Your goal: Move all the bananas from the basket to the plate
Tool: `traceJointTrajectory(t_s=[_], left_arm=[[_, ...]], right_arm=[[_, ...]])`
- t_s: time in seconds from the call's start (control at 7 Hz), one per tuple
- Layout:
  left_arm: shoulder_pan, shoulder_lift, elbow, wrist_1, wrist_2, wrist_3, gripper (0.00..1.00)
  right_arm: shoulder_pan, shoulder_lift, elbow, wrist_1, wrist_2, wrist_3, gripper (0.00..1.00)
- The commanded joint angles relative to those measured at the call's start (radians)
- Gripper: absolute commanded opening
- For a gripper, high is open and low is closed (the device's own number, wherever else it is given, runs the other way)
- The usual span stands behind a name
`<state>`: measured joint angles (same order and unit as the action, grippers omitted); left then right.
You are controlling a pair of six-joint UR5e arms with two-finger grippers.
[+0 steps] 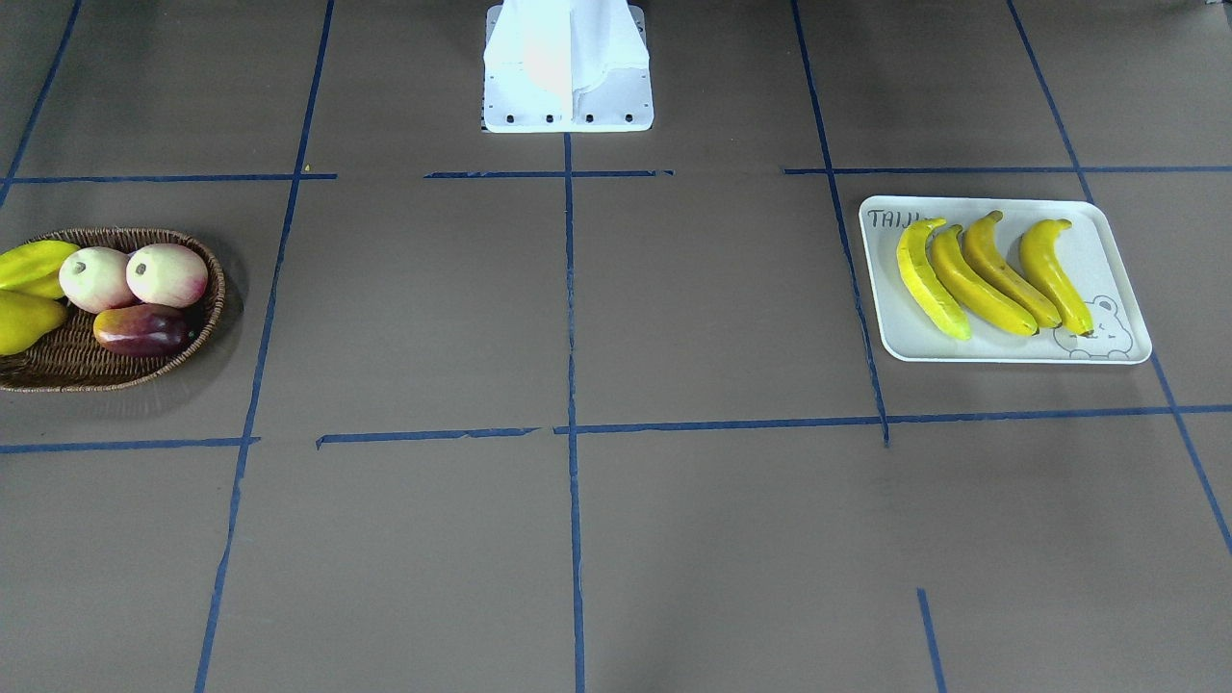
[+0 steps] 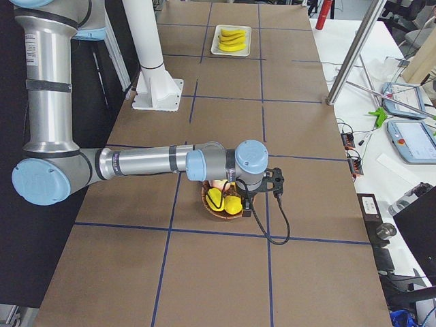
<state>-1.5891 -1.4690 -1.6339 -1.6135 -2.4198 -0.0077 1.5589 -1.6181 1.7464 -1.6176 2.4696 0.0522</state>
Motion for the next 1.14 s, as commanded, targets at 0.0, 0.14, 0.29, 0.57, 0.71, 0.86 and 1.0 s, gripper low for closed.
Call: traceJointTrajectory(t_s=[0.0, 0.14, 0.29, 0.57, 0.71, 0.86, 1.0], left_arm=[[0.000, 0.001, -0.003, 0.001, -0.001, 0.000, 1.00], [0.000, -0.001, -0.001, 0.001, 0.001, 0.000, 1.00], [0.000, -0.001, 0.000, 0.001, -0.001, 0.000, 1.00], [0.000, -0.001, -0.001, 0.000, -0.001, 0.000, 1.00], [0.000, -0.001, 0.000, 0.001, -0.001, 0.000, 1.00], [0.000, -0.002, 0.000, 0.001, -0.001, 0.000, 1.00], [0.000, -0.002, 0.000, 0.001, -0.001, 0.000, 1.00]], right_arm=[[0.004, -0.022, 0.016, -0.016, 0.005, 0.001, 1.00], [0.006, -0.075, 0.016, -0.004, 0.005, -0.015, 1.00], [0.022, -0.104, 0.033, -0.004, 0.005, -0.017, 1.00], [0.078, -0.135, 0.036, 0.010, -0.001, -0.081, 1.00], [0.088, -0.135, 0.035, 0.010, -0.004, -0.083, 1.00], [0.095, -0.132, 0.036, 0.010, -0.005, -0.083, 1.00], [0.095, -0.131, 0.035, 0.010, -0.006, -0.084, 1.00]])
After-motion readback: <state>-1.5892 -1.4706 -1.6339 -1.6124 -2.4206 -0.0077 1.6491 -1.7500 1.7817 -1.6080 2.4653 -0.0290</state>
